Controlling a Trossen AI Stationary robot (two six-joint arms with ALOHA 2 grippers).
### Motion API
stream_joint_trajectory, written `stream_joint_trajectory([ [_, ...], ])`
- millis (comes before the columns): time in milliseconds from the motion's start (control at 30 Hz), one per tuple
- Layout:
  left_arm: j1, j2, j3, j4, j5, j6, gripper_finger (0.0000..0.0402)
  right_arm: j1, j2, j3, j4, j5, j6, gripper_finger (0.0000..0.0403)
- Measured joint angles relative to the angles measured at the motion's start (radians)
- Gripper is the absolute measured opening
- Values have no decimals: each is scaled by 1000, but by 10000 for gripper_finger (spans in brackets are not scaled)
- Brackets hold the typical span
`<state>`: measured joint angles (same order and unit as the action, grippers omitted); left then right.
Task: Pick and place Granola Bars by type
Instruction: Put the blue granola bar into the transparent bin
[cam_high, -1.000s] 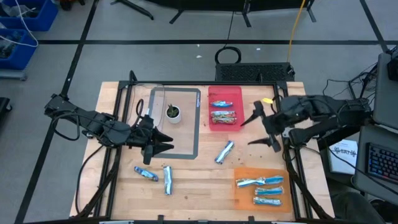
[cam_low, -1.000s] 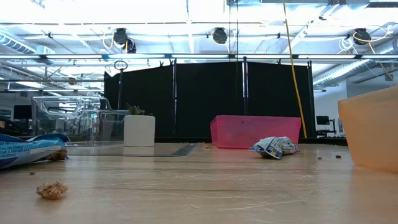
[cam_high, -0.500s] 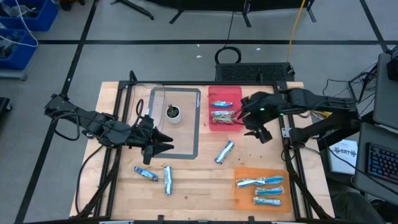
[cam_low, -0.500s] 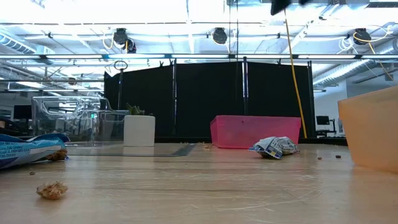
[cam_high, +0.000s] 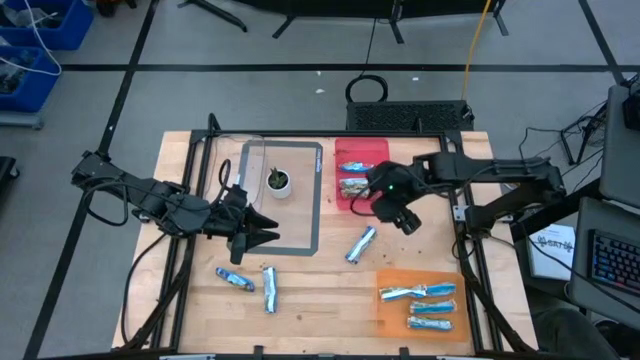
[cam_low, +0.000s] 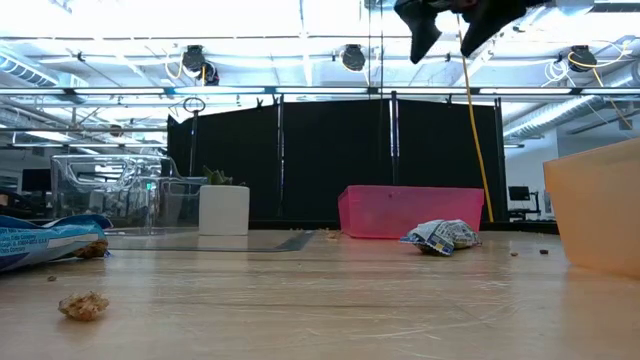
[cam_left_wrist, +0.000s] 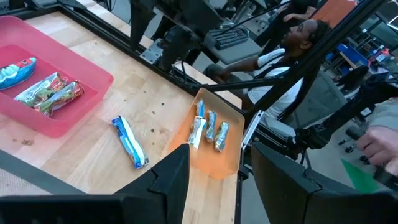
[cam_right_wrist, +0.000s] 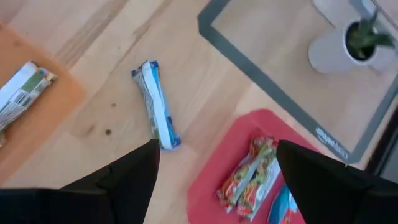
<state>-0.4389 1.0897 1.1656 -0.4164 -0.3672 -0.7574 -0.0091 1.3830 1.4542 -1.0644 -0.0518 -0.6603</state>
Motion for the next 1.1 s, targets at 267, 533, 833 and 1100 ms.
stream_joint_trajectory([
  [267, 0, 0, 0, 1, 1, 13, 175, 67, 2, -170, 120, 41, -29, 316],
  [533, 0, 0, 0, 0, 0, 53, 175, 90, 2, -336, 234, 101, -75, 316],
  [833, 0, 0, 0, 1, 0, 68, 175, 90, 40, -393, 343, 101, -82, 316],
  [1100, 0, 0, 0, 0, 0, 73, 175, 90, 140, -393, 371, 74, -63, 316],
])
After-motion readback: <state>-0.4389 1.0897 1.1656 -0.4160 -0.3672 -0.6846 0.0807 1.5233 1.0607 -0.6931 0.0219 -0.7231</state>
